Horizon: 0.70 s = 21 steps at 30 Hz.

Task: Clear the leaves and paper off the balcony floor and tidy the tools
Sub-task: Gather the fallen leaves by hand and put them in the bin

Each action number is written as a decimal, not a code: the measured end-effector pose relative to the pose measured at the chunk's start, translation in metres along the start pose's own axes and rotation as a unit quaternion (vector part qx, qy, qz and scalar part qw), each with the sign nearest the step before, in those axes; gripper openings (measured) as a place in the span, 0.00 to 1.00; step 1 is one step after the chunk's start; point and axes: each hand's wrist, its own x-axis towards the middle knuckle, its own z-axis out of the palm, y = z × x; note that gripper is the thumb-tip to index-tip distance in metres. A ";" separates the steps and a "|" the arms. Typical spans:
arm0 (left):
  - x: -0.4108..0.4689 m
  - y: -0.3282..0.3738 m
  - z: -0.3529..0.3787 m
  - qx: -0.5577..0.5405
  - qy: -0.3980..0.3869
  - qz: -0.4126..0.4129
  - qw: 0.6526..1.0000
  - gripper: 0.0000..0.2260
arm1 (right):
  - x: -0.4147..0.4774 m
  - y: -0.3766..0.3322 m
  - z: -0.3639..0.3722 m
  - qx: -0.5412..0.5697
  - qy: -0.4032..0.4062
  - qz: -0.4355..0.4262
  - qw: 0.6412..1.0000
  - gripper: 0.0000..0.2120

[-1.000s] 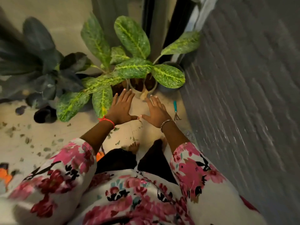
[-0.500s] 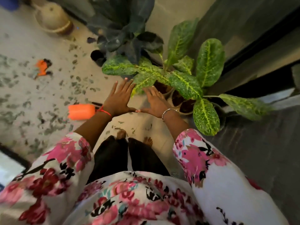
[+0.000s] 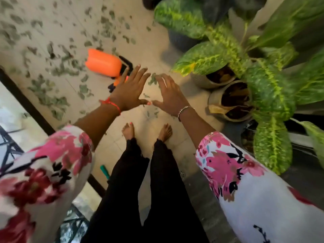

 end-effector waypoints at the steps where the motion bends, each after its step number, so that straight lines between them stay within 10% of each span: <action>1: 0.010 -0.008 0.018 -0.001 0.005 0.005 1.000 0.42 | 0.013 0.005 0.016 -0.007 0.001 -0.006 1.000 0.40; 12: 0.195 -0.111 0.315 -0.038 0.035 -0.008 0.999 0.47 | 0.201 0.132 0.315 0.027 0.119 0.097 0.988 0.32; 21: 0.327 -0.163 0.477 -0.201 0.167 -0.046 0.964 0.55 | 0.341 0.252 0.428 0.147 0.348 0.218 0.900 0.30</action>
